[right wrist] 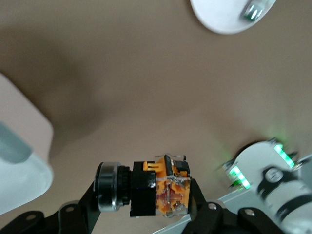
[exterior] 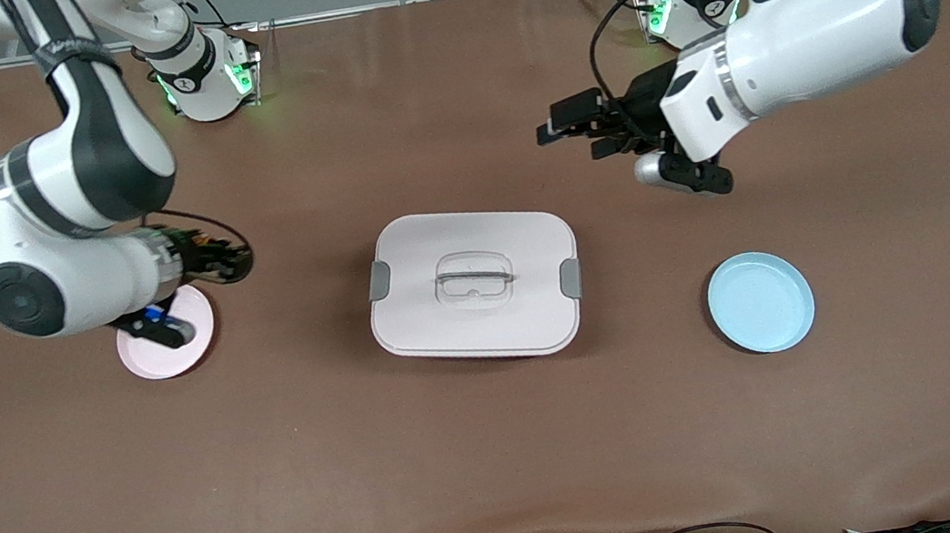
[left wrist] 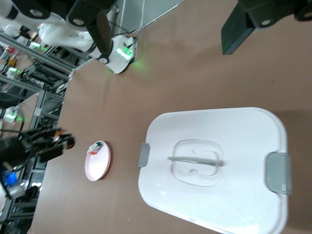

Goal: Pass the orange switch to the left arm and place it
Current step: 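Lift the switch with the right gripper while the left gripper reaches over the box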

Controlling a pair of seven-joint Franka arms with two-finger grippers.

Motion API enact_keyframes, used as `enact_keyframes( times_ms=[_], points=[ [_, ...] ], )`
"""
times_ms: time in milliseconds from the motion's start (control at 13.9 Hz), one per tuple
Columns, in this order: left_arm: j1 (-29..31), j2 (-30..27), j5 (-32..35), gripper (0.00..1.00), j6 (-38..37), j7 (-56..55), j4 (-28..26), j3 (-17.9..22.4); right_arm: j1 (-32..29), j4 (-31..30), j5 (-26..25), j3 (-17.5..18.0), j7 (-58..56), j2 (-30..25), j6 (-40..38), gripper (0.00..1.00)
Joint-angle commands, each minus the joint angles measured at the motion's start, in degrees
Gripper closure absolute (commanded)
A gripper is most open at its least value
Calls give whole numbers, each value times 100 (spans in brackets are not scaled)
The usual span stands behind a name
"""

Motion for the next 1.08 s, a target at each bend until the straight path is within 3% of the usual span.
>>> enact_keyframes(
  times_ms=[0,144,361,721,1010],
  points=[
    [48,-468,-550,0,734,-38,-714,-229,590,358,621,-58,1213,99,-108,85],
    [56,-548,-858,0,1359,-38,-1014,-492,934,534,1167,-67,2101,142,-29,85],
    [56,-548,-1061,0,1730,-29,-1208,-651,1260,676,2001,-67,3095,221,636,85],
    [92,-837,-1114,18,1766,-29,-1603,-678,1647,693,2618,-67,3985,257,1648,85],
    [92,-908,-1695,21,1993,111,-1727,-678,1832,711,3197,-58,4609,266,2544,85]
  ],
)
